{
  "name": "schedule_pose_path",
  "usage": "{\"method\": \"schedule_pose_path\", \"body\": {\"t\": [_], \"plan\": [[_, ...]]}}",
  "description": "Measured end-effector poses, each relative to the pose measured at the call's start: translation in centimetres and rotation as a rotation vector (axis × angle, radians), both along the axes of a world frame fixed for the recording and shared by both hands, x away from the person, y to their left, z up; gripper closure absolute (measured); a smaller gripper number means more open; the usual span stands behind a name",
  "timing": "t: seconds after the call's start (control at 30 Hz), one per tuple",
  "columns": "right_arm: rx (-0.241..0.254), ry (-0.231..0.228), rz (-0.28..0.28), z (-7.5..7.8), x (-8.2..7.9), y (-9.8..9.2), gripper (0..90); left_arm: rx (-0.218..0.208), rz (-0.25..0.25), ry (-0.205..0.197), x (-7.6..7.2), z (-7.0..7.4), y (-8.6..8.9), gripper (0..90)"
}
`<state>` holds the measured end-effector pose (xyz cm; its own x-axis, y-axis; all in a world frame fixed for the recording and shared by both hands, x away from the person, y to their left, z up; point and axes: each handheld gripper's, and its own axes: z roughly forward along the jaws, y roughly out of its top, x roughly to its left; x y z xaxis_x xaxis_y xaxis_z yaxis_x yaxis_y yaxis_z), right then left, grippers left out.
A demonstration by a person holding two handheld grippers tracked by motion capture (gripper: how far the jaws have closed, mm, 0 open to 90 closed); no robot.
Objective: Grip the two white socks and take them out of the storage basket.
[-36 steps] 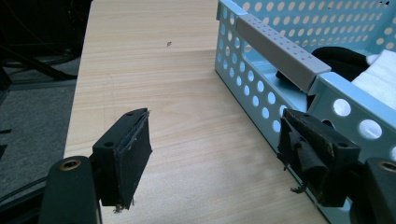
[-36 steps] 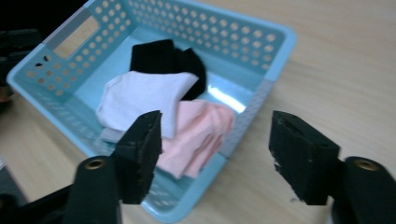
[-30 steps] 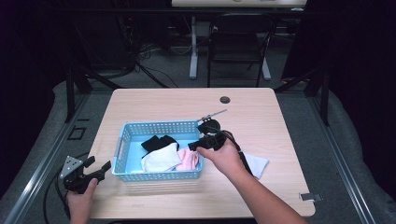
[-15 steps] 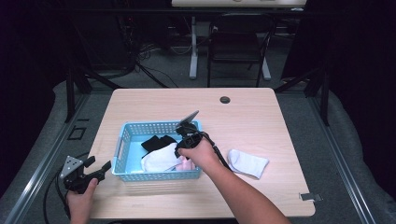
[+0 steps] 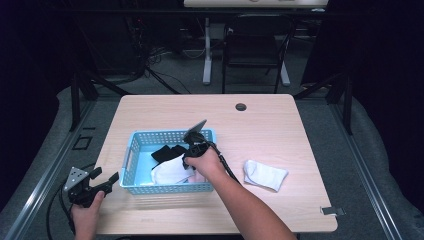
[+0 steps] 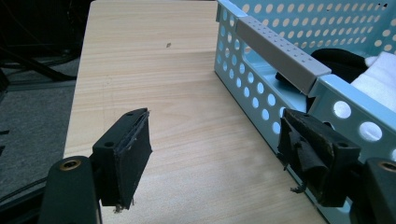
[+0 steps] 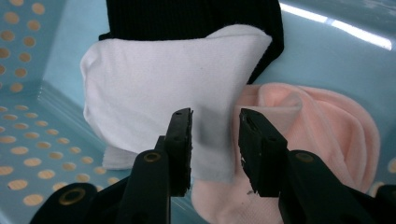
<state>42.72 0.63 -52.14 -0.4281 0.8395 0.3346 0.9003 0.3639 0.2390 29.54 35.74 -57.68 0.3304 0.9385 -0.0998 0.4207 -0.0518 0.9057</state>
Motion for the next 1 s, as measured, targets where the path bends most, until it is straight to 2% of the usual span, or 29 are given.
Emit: {"method": "schedule_pose_path", "body": {"t": [0.1,0.2,0.33,0.53,0.7,1.0], "plan": [[0.003,0.019,0.005,-0.3,0.2,0.1,66.8,0.000,-0.001,-0.001,0.0,0.0,0.0,25.2],[0.028,0.017,-0.005,-0.4,0.2,0.3,74.9,-0.001,0.000,0.000,0.0,0.0,0.0,25.2],[0.043,0.012,0.009,-0.1,0.1,0.3,82.9,0.000,-0.001,-0.002,0.0,0.0,0.0,25.2],[0.085,0.006,0.012,0.8,0.0,-0.1,84.2,0.001,-0.002,-0.001,0.0,0.0,0.0,25.2],[0.125,-0.029,0.036,2.0,-0.5,-0.2,84.7,0.002,-0.002,0.000,0.0,0.0,0.0,25.2],[0.196,-0.038,0.061,3.7,-1.2,-0.3,85.3,0.003,-0.003,0.000,0.0,0.0,-0.1,25.2]]}}
